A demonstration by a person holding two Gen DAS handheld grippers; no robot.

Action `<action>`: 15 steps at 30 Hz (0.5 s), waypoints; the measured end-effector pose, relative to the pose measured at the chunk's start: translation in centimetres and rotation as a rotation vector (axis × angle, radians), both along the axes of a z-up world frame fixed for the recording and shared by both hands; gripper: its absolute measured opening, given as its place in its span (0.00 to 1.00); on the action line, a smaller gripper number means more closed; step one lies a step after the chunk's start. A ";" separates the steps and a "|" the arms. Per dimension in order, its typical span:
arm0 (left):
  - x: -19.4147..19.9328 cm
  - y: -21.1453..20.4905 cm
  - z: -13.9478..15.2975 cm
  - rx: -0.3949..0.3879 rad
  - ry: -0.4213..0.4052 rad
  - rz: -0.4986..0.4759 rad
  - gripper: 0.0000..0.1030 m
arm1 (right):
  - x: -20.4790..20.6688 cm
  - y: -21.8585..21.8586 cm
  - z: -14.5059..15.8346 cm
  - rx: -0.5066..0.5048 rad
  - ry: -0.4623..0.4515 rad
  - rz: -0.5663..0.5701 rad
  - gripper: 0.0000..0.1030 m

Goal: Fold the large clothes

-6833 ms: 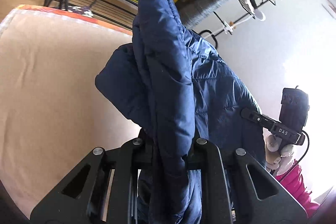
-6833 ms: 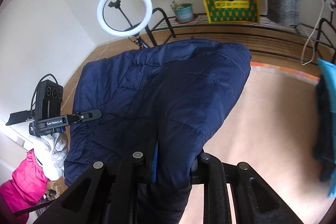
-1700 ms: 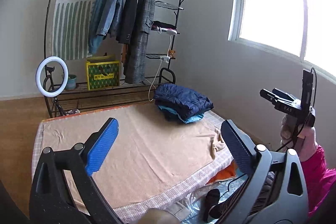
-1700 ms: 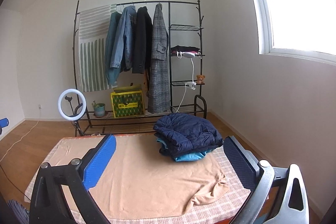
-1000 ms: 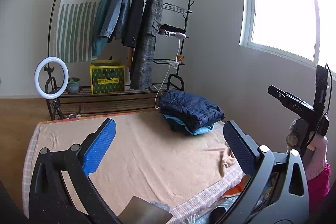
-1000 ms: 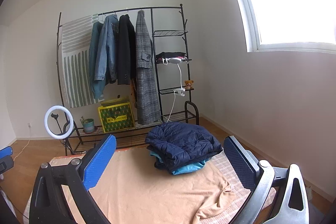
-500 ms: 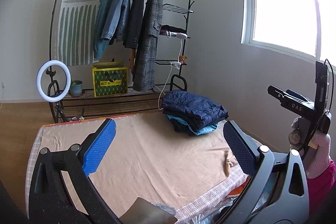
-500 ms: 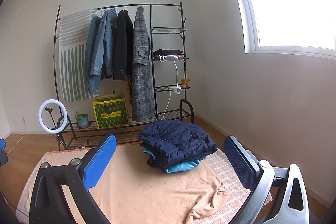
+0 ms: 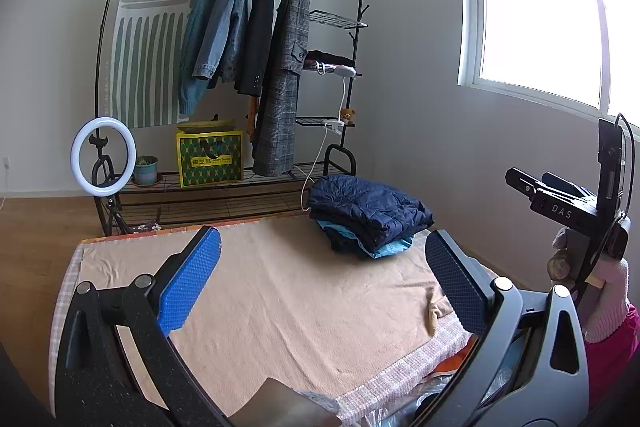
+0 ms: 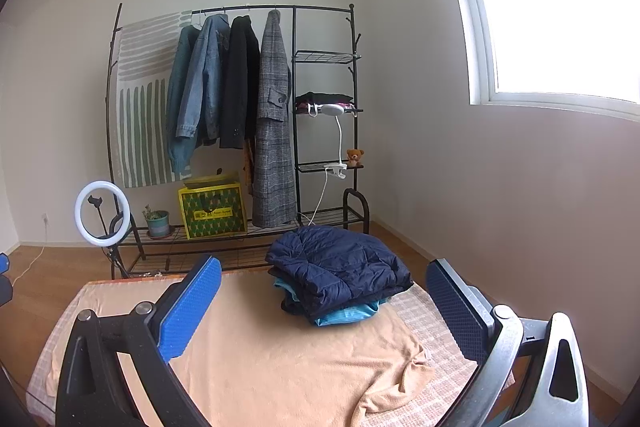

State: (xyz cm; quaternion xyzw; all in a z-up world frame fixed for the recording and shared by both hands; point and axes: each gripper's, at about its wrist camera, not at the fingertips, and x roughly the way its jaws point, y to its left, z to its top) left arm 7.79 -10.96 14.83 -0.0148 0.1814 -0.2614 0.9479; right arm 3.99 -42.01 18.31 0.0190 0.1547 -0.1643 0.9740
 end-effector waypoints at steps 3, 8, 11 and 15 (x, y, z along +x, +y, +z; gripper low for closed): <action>0.0 0.0 0.0 -0.001 0.000 0.001 1.00 | -0.1 0.0 0.0 -0.003 0.002 0.001 1.00; 0.0 0.2 0.0 -0.002 0.001 -0.001 1.00 | -0.1 0.2 0.0 -0.009 0.004 0.004 1.00; 0.0 0.3 0.0 -0.004 -0.002 0.002 1.00 | -0.1 0.2 0.0 -0.010 0.003 0.005 1.00; -0.1 0.4 -0.1 -0.001 0.003 0.007 1.00 | -0.1 0.1 0.0 -0.006 0.003 0.006 1.00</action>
